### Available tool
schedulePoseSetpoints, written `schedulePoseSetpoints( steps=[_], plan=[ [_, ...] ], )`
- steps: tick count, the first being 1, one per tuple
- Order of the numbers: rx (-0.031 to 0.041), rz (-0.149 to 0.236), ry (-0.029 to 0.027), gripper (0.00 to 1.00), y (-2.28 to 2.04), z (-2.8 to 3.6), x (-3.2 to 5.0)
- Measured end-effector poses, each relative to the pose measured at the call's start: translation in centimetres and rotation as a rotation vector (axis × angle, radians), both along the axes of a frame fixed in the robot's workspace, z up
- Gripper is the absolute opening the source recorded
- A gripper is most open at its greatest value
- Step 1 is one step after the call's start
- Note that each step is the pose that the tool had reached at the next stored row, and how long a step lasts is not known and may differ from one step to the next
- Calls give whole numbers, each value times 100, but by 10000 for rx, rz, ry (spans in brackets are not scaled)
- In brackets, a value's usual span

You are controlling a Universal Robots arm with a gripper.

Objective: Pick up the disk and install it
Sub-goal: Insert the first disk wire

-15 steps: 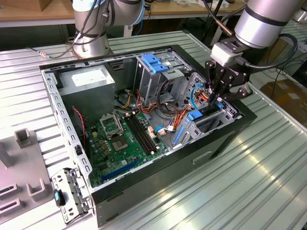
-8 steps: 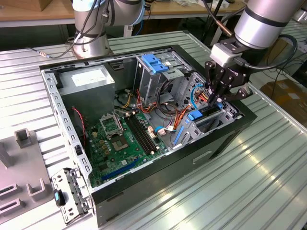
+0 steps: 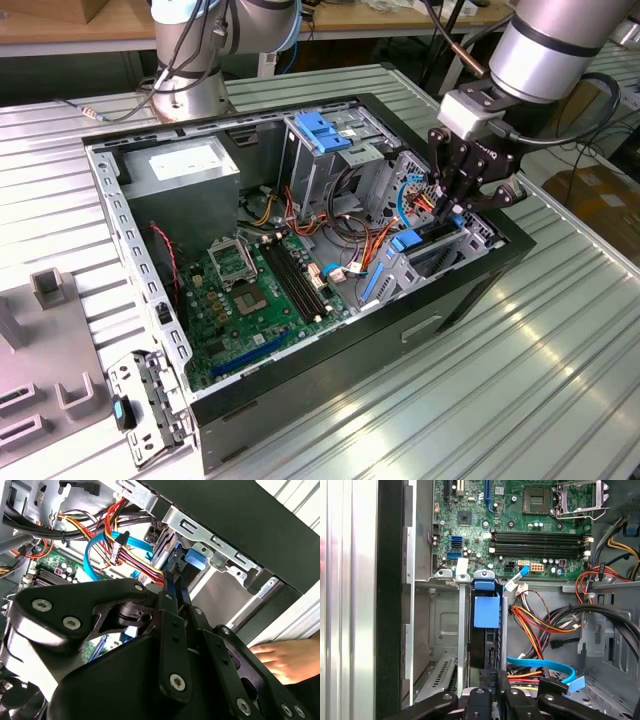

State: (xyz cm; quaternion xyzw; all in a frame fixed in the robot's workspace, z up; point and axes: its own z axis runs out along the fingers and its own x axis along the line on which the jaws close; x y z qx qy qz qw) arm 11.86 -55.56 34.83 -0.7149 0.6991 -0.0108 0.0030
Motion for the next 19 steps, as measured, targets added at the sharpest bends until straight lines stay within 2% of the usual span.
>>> schedulePoseSetpoints(
  steps=[15,19],
  plan=[
    [-2,-11,2,17,-7,-46,1],
    [-3,-14,8,17,-12,-77,1]
  ],
)
